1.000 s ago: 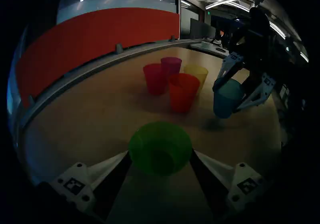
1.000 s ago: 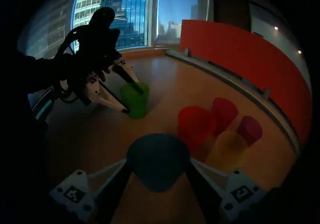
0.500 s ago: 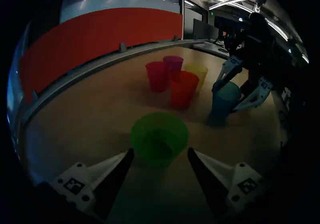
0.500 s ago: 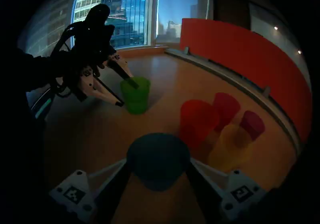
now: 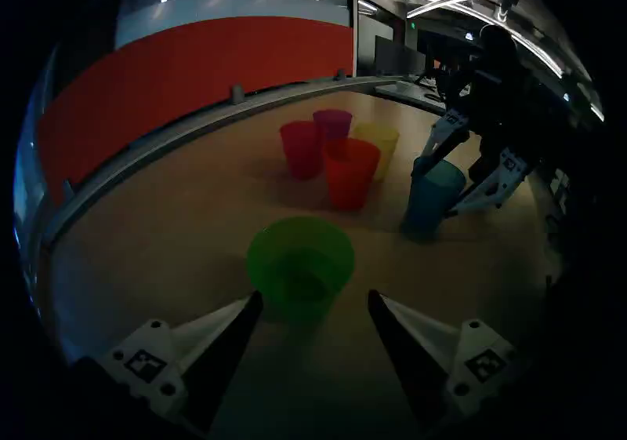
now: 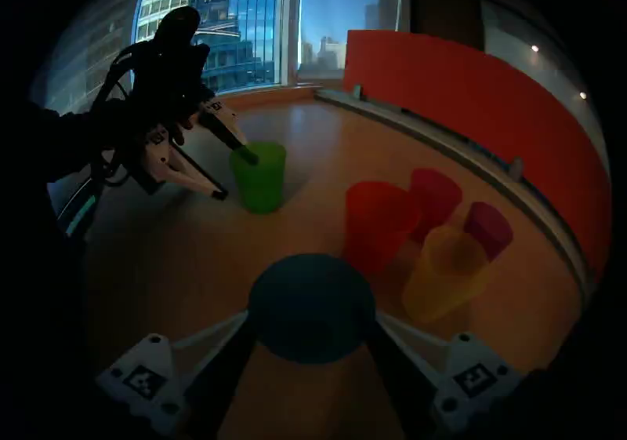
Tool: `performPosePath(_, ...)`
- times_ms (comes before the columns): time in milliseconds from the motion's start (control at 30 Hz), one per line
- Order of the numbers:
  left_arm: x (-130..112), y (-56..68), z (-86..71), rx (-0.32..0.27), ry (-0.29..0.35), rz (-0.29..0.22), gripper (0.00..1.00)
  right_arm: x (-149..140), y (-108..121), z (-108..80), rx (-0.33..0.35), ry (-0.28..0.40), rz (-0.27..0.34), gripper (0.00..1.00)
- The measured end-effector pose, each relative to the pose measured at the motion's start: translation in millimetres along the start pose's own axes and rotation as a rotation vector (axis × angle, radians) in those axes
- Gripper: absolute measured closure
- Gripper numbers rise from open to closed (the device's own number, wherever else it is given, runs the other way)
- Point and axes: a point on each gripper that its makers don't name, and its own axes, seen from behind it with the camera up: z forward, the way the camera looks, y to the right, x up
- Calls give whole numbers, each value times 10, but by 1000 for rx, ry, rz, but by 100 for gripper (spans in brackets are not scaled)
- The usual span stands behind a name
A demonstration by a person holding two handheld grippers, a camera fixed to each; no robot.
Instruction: Pour water
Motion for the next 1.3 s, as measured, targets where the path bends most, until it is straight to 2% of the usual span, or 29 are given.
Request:
performPosePath(67, 4, 5, -10, 0, 3, -4, 2, -35, 1, 5, -5, -11, -1, 0)
performPosePath(267, -3, 0, -63, 10, 8, -9, 0, -24, -11, -3, -17, -1, 14, 0)
performPosePath(567, 0, 43, -208, 26, 27, -17, 0, -49, -24, -153, -43, 14, 34, 0)
performPosePath(867, -19, 115, -406, 51, 61, -32, 0, -132, -66, -413, -89, 46, 66, 0)
performPosePath(1300, 140, 214, -701, 114, 183, -83, 0, -121, -59, -857, -174, 139, 124, 0)
